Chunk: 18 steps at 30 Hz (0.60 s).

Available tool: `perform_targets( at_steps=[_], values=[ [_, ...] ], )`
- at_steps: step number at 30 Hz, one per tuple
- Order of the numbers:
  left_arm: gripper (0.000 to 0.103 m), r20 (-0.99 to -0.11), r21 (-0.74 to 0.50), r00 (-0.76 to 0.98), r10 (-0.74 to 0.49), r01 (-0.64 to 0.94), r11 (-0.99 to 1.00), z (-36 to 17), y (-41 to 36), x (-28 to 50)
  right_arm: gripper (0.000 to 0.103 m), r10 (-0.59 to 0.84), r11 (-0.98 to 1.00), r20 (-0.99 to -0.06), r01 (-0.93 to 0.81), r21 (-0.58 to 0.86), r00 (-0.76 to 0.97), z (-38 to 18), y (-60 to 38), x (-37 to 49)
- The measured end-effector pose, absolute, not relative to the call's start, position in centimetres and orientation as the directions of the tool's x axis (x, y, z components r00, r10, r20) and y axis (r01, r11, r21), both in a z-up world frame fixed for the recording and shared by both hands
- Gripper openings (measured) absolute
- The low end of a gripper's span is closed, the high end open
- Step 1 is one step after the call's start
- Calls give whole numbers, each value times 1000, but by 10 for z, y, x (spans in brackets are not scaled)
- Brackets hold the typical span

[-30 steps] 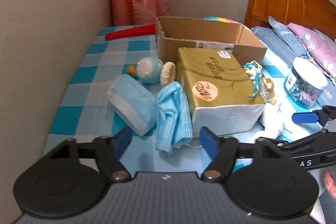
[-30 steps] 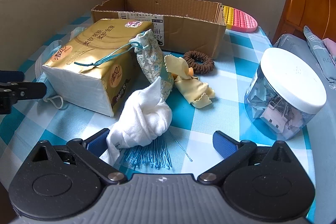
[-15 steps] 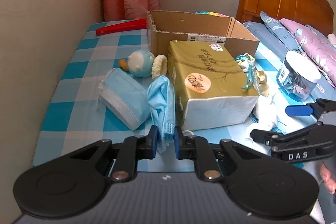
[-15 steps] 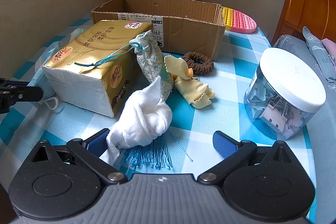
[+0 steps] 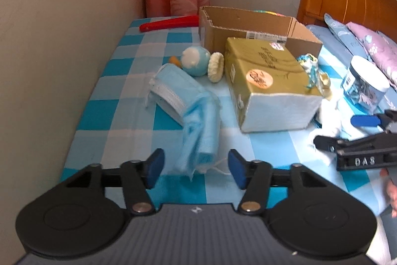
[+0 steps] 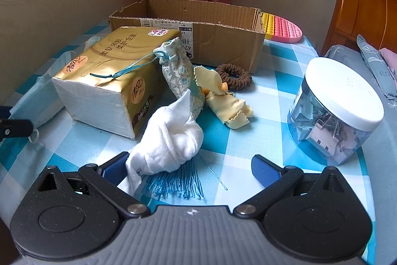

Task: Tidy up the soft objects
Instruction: 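Grasp the white cloth with the right tool while the left tool grasps the crumpled blue mask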

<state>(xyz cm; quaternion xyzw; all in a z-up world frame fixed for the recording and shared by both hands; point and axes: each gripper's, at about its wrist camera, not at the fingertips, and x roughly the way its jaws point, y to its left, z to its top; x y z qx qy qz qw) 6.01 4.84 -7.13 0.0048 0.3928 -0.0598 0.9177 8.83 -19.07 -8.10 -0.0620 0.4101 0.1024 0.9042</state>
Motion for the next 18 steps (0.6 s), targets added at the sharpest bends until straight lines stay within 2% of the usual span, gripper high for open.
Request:
perform_targets(
  at_steps=[15,18],
  values=[
    [57,-725,-51,680,-110,106,993,-85,49,91,103,178,960,-748,-279,-9,639,-80,-185,90],
    [57,-731,-64,672,-116,101,993,-87,51,93,100,201,952,-736,-305,-8,646,-77,-180,90]
  ],
)
